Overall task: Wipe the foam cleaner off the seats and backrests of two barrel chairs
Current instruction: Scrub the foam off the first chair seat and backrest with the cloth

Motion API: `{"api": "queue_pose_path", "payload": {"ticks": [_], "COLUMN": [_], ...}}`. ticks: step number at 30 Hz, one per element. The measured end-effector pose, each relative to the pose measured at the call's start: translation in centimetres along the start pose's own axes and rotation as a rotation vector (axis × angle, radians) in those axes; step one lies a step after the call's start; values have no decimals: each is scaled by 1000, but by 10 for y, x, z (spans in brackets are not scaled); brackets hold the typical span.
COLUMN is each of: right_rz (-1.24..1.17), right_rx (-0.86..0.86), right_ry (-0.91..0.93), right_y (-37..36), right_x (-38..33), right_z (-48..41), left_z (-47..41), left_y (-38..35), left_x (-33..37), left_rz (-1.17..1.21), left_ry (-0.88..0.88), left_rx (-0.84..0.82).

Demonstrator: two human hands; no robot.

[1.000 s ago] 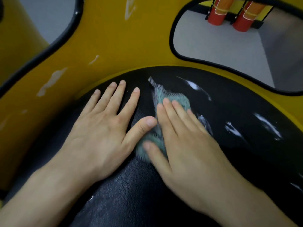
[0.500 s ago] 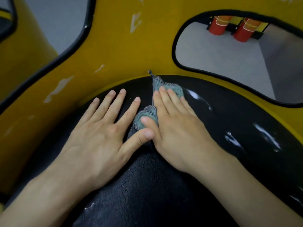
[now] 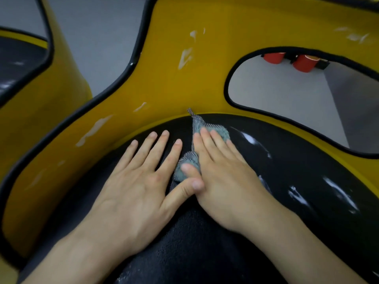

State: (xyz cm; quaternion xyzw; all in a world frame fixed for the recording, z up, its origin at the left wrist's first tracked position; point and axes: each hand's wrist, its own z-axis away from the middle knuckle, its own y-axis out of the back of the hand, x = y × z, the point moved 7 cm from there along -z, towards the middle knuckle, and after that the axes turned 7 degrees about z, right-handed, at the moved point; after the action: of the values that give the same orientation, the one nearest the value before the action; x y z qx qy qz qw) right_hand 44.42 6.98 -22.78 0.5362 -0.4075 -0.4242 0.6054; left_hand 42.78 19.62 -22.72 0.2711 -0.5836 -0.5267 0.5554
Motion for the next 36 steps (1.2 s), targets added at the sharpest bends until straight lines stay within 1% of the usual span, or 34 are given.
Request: {"api": "queue_pose_path", "payload": {"ticks": [3, 4, 6, 8, 11, 13, 19, 21, 23, 26, 28, 30, 33, 36], "right_rz": [1, -4, -3, 4, 34, 36, 16, 6, -18, 7, 43, 39, 5, 13], "right_rx": [15, 8, 69, 56, 63, 93, 23, 63, 129, 194, 166, 128, 47, 15], "right_ry": [-12, -11, 4, 8, 35, 16, -9, -39, -42, 1, 35, 29, 1, 10], "right_y": [3, 0, -5, -14, -23, -19, 2, 3, -1, -14, -21, -24, -11, -1], "right_x": [-2, -3, -7, -7, -7, -4, -5, -5, -7, -13, -16, -15, -10, -2], "right_z": [-1, 11, 44, 73, 88, 77, 2, 6, 32, 79, 93, 93, 62, 16], "left_z": [0, 0, 1, 0, 0, 0, 0, -1, -1, -1, -1, -1, -1, -1], "left_y": [1, 2, 2, 2, 2, 1, 1, 0, 0, 0, -1, -1, -1, -1], "left_x": [0, 0, 0, 0, 0, -1, -1, -1, -2, -1, -1, -1, -2, -2], "left_rz": [28, 41, 42, 41, 51, 38, 40, 26, 11, 2, -4, -3, 21, 23], "left_ry": [-5, -6, -7, -8, -2, 0, -5, -5, 0, 2, 2, -3, -9, -9], "left_rx": [8, 5, 1, -1, 1, 1, 12, 12, 11, 10, 13, 18, 25, 27]}}
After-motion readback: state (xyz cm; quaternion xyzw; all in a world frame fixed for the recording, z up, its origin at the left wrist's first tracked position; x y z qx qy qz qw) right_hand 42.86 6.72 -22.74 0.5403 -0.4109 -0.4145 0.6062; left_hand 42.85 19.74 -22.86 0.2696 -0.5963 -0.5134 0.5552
